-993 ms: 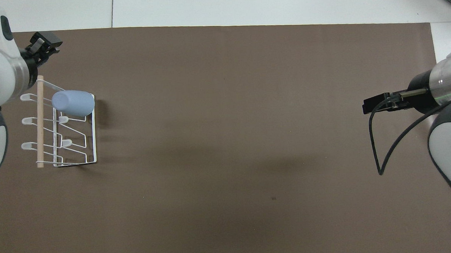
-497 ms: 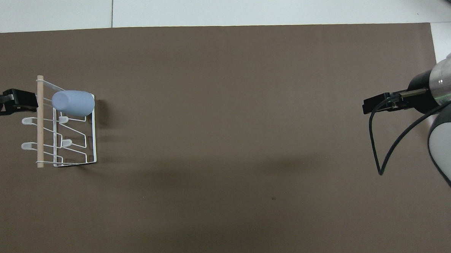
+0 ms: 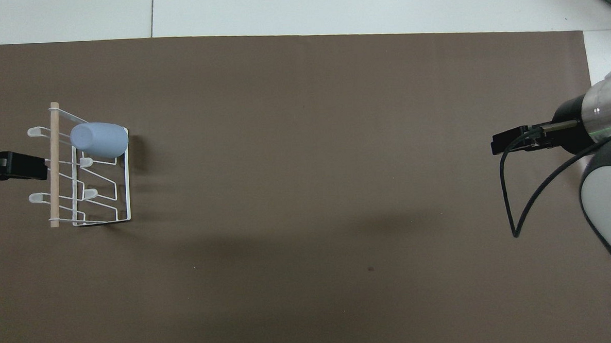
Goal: Hang cup on cup holder
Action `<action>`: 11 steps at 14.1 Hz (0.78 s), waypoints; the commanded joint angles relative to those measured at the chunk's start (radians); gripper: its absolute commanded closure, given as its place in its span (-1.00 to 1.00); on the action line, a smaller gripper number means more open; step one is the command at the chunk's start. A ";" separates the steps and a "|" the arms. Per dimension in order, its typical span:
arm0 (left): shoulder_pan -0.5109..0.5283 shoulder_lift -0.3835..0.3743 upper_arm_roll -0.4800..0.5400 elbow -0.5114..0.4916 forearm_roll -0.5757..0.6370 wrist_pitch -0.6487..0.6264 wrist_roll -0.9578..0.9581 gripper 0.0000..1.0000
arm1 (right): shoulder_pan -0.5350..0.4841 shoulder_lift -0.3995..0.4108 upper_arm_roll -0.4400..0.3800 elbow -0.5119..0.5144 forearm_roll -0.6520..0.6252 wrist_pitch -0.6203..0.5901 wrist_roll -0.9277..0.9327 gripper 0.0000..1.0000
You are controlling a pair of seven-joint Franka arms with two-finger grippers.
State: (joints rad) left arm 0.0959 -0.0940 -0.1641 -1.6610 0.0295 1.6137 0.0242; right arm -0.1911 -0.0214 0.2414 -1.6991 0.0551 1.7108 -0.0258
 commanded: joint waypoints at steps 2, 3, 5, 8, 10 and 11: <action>-0.001 -0.023 -0.003 -0.022 -0.037 0.003 0.017 -1.00 | -0.018 -0.008 0.009 -0.007 0.020 -0.002 -0.019 -1.00; -0.002 -0.023 -0.005 -0.020 -0.045 0.006 0.004 -1.00 | -0.018 -0.008 0.009 -0.007 0.020 -0.002 -0.019 -1.00; -0.001 -0.021 -0.008 -0.020 -0.046 0.041 -0.020 -1.00 | -0.018 -0.008 0.009 -0.007 0.020 -0.002 -0.019 -1.00; 0.001 -0.033 -0.006 -0.040 -0.046 0.035 -0.015 -1.00 | -0.018 -0.008 0.009 -0.007 0.020 -0.002 -0.019 -1.00; 0.005 -0.049 -0.005 -0.071 -0.045 0.041 -0.015 -1.00 | -0.018 -0.008 0.009 -0.007 0.020 -0.002 -0.019 -1.00; 0.007 -0.047 -0.005 -0.066 -0.045 0.032 -0.020 -1.00 | -0.018 -0.008 0.009 -0.007 0.020 -0.002 -0.019 -1.00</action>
State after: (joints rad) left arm 0.0958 -0.0993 -0.1723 -1.6762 0.0005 1.6296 0.0142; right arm -0.1911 -0.0214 0.2414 -1.6991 0.0551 1.7108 -0.0258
